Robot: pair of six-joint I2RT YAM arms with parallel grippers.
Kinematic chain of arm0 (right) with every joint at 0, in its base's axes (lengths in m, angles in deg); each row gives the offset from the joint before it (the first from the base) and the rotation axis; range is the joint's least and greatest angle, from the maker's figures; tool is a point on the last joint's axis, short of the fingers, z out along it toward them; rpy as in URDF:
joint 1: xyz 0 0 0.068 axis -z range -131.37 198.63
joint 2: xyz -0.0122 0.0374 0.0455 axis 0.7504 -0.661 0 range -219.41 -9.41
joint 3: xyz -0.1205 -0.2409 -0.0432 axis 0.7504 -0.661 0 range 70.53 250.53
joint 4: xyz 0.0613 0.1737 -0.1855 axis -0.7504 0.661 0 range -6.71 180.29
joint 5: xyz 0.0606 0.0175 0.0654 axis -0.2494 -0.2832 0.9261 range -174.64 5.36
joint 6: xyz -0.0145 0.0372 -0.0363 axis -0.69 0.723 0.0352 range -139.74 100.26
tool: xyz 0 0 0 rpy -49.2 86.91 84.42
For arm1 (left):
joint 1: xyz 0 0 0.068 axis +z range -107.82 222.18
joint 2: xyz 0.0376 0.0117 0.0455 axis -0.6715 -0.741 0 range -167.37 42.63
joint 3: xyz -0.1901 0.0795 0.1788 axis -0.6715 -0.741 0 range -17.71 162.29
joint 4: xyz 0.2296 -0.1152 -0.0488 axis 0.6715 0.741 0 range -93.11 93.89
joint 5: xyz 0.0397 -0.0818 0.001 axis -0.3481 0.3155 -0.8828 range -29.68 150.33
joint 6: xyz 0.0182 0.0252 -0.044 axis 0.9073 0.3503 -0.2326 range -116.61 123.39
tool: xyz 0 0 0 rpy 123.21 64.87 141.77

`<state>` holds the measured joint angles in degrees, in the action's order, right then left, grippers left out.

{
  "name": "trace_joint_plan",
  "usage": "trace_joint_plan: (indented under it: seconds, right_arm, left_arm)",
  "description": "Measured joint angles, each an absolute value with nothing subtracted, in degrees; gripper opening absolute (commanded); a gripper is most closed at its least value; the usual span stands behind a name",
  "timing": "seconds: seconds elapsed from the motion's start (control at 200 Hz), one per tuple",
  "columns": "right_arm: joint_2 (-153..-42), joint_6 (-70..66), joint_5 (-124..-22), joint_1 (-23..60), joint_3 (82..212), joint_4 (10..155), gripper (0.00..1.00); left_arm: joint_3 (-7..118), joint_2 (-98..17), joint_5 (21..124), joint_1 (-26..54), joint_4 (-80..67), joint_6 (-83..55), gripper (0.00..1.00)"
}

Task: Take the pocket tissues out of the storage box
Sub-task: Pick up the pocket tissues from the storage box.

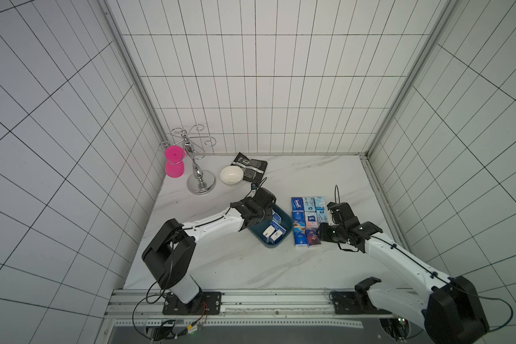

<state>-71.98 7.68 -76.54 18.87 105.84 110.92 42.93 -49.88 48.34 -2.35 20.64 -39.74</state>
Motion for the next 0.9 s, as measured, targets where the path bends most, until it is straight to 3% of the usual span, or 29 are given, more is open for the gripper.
trace_joint_plan:
  seconds: [0.455, 0.725, 0.9]
  right_arm:
    - [-69.9, 7.6, -76.6, 18.9, 105.8, 111.2, 0.37]
    - [-69.9, 7.6, -76.5, 18.9, 105.8, 111.4, 0.36]
    - [-69.9, 7.6, -76.5, 18.8, 105.8, 111.4, 0.37]
  left_arm:
    - [45.9, -58.1, 48.6, -3.5, 18.7, -41.3, 0.42]
    - [46.3, -59.8, 48.5, -3.5, 15.6, -42.4, 0.11]
    - [46.3, -59.9, 48.3, -3.4, 14.8, -43.0, 0.02]
